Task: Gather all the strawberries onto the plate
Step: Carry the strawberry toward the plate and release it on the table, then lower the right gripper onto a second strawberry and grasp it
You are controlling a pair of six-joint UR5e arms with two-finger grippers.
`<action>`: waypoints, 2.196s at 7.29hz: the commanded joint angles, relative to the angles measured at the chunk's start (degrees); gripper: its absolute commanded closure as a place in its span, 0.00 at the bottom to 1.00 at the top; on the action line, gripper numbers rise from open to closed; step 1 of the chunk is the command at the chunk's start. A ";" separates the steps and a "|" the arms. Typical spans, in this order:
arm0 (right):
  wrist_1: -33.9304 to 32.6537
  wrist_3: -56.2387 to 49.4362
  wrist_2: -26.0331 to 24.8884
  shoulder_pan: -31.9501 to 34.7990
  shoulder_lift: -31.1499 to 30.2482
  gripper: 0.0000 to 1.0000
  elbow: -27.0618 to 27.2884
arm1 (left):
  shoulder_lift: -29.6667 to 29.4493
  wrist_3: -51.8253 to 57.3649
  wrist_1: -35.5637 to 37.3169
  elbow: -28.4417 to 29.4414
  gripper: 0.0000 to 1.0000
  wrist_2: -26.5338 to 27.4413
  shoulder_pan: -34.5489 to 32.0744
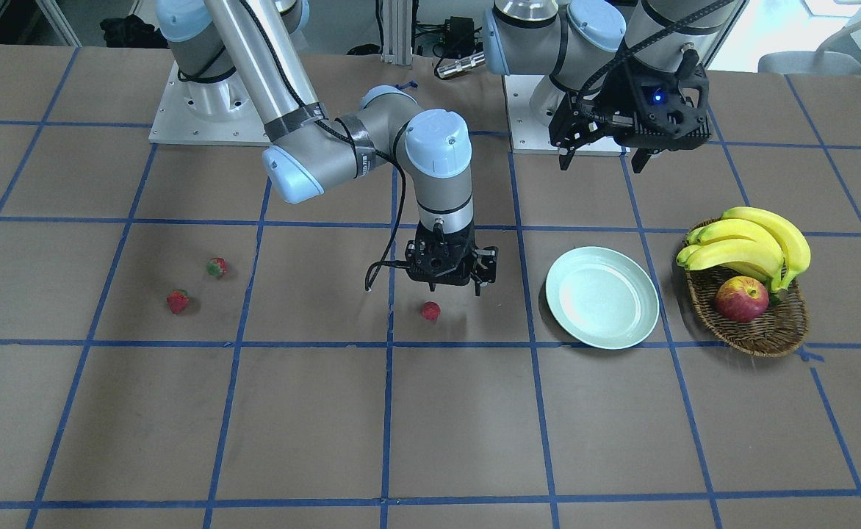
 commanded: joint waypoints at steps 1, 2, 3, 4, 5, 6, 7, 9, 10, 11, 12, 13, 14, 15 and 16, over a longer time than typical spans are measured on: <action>6.56 -8.58 -0.12 -5.68 -4.40 0.00 -0.37 | 0.00 0.00 -0.02 0.09 0.00 0.11 0.00; 16.71 -19.00 -0.30 -13.12 -9.39 0.00 -0.10 | 0.00 0.00 0.07 0.09 0.00 0.11 0.08; 23.95 -26.24 -0.82 -19.81 -14.14 0.00 0.25 | 0.00 0.00 0.07 0.09 0.00 0.11 0.17; 28.02 -35.10 -2.65 -24.84 -16.97 0.00 1.30 | 0.00 0.00 -0.01 0.09 0.00 0.11 0.09; 27.98 -40.15 -6.24 -28.72 -17.61 0.00 3.66 | 0.00 0.00 -0.02 0.09 0.00 0.28 0.09; 27.02 -42.90 -10.80 -32.76 -17.62 0.00 8.03 | 0.00 0.00 -0.02 0.09 0.00 0.28 0.17; 20.31 -42.58 -10.93 -34.10 -18.58 0.00 14.43 | 0.00 0.00 0.07 0.09 0.00 0.63 0.17; 7.12 -43.28 -10.58 -35.60 -18.94 0.00 25.17 | -0.09 0.00 -0.02 0.00 0.00 0.64 0.09; 5.75 -43.28 -8.76 -37.18 -18.94 0.00 27.30 | 0.00 0.00 -0.02 0.00 0.00 0.64 0.17; 6.61 -43.45 -6.30 -38.85 -18.94 0.00 28.37 | 0.00 0.00 -0.02 0.00 0.00 0.64 0.17; 6.62 -43.54 -5.84 -39.39 -19.11 0.01 28.90 | 0.00 0.00 -0.02 0.00 0.00 0.64 0.09; 6.53 -43.71 -5.66 -39.39 -19.20 0.16 28.91 | 0.00 0.00 -0.10 0.00 0.00 0.64 0.09; 6.62 -44.50 -5.83 -39.48 -19.03 0.42 28.99 | 0.00 0.00 -0.10 0.00 0.00 0.64 0.09; 6.71 -44.59 -5.84 -39.65 -18.94 0.74 29.26 | 0.00 0.09 -0.10 0.00 0.00 0.64 0.17; 6.62 -44.68 -5.75 -39.74 -18.94 0.96 29.52 | 0.00 0.00 -0.02 0.00 0.00 0.64 0.17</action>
